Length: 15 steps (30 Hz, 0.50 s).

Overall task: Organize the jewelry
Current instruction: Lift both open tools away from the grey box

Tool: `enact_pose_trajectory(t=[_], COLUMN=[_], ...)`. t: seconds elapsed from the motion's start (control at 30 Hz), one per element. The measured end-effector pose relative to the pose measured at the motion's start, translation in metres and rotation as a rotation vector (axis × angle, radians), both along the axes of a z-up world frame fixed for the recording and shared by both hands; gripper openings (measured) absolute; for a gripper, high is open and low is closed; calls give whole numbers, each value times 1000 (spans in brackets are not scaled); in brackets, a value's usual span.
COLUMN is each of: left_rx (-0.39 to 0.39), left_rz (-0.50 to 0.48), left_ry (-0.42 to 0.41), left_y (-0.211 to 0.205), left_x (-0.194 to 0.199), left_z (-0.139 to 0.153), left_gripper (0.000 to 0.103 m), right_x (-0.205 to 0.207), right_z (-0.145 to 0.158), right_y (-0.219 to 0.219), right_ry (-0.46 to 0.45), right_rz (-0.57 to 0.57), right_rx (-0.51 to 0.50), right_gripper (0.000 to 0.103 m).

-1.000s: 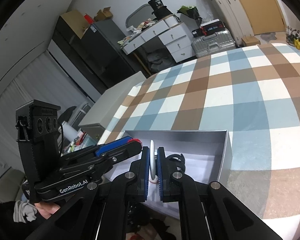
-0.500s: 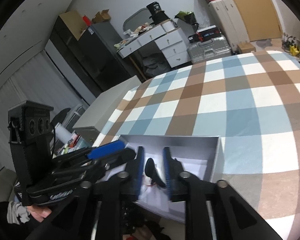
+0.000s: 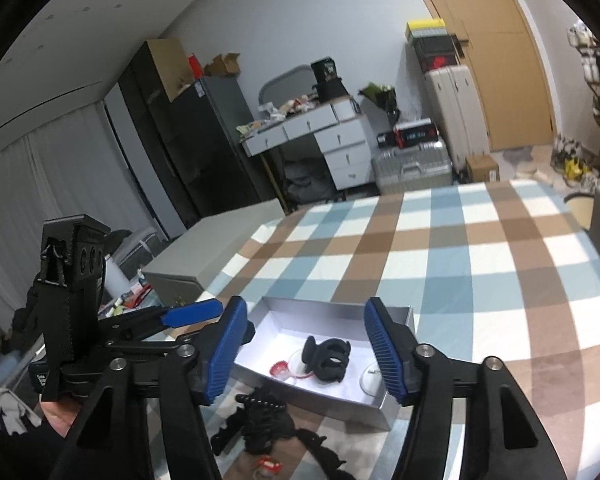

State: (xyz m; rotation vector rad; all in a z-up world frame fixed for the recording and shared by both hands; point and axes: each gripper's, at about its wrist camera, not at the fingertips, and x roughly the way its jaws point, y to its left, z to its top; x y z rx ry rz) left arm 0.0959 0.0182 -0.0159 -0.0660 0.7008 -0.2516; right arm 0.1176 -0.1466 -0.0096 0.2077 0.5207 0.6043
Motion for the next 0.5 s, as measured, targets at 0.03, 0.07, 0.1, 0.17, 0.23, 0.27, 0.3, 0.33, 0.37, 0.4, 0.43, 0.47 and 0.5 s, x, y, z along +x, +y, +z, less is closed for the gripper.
enact_pose_trajectory(t=[0.03,0.07,0.1,0.17,0.23,0.27,0.3,0.33,0.37,0.4,0.43,0.47,0.5], left_rx=[4,6,9,12,15,18,25,32,37,38,34,30,27], left_rz=[2,4,9,16,19,22,27,30,34,39,47,53,64], left_ry=[-10,-17,-26,-44,-61,-67,-73,-77,-83,-88,-97,-103,-114], left_y=[0,0,0,-1,0,-1,-1,-3,-3,-3,-3,-2,-1], left_x=[-3,-5,-8,-14,-19,-20,-22,-24,-26,-28,-31,-33,-36], left_z=[3,5,7,9,11,12,14,15,16,18,20,21,22], left_gripper=[66,69,72,76,79,80,80,80,80,80,80,81,83], right_x=[-4,-7,-11,-19,-28,-32,-38,-43,-47,-55,-60,-66,-70], right_z=[3,5,8,13,18,20,22,23,25,27,29,31,32], right_y=[-1,-1,-2,-5,-7,-7,-8,-8,-8,-8,-8,-8,-9], right_ry=[-11,-18,-27,-47,-69,-82,-98,-112,-125,-147,-161,-176,-185], right_rz=[-2,-3,-5,-11,-18,-18,-19,-23,-29,-33,-33,-33,-32], right_rx=[-2,-4,-5,-8,-16,-21,-29,-39,-52,-70,-79,-89,-94], right_gripper=[66,67,68,71,74,75,76,78,79,80,80,81,85])
